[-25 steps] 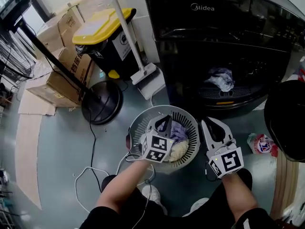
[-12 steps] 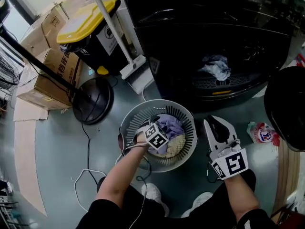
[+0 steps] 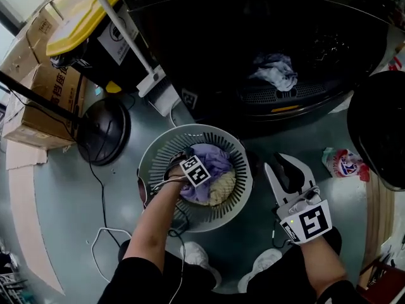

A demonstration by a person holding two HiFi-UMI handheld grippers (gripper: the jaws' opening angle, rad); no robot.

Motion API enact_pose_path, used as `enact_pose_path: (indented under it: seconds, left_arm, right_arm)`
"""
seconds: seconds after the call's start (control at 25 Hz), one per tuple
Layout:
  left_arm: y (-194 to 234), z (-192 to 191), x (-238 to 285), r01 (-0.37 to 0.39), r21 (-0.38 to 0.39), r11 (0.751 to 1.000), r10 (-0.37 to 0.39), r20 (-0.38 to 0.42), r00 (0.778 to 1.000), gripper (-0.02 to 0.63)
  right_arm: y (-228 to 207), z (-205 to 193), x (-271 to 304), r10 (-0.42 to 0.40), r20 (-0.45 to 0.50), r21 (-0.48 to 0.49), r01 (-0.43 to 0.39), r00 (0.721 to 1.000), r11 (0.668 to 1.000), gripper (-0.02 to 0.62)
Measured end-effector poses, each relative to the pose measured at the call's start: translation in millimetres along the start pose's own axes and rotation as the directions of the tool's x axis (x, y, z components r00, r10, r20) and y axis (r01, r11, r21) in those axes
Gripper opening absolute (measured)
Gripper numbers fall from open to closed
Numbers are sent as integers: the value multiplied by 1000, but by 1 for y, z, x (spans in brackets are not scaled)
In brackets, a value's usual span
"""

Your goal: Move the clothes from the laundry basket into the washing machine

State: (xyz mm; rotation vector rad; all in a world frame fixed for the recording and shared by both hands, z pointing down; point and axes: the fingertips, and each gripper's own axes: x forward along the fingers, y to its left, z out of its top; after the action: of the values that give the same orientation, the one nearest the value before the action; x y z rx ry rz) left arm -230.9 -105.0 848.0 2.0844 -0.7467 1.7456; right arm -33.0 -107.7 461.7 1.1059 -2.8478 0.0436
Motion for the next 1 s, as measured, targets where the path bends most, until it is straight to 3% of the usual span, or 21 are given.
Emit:
enact_pose_path:
  seconds: [0.32,0.64,0.72,0.92,1.0]
  left_arm:
    - [-7,-9,37,105,-84,991,-109,-47,993,485]
    - [-9,-8,42,153,-87,984,-159,-75,984,477]
    - [-11,-8,38,154,-66,986,-158,-72,985,413]
    - [-16,-3,20,109,-8,994,-110,-36,993,121]
    - [-15,-2,9,102,1,995,-102,-28,994,98]
  right_arm:
    - [0,-6,-8,-9,-19,-22,9,1000,1000,86]
    - [-3,-9,-11,-24,-35,-53,22,999,998,86]
    - [-4,-11,-12,-32,-39,-47,30,999,998,86]
    - [-4,-8,-11,-26,-28,-39,25,999,999,86]
    - [-3,-5,-10,-23,-19,-38,22,1000,999,86]
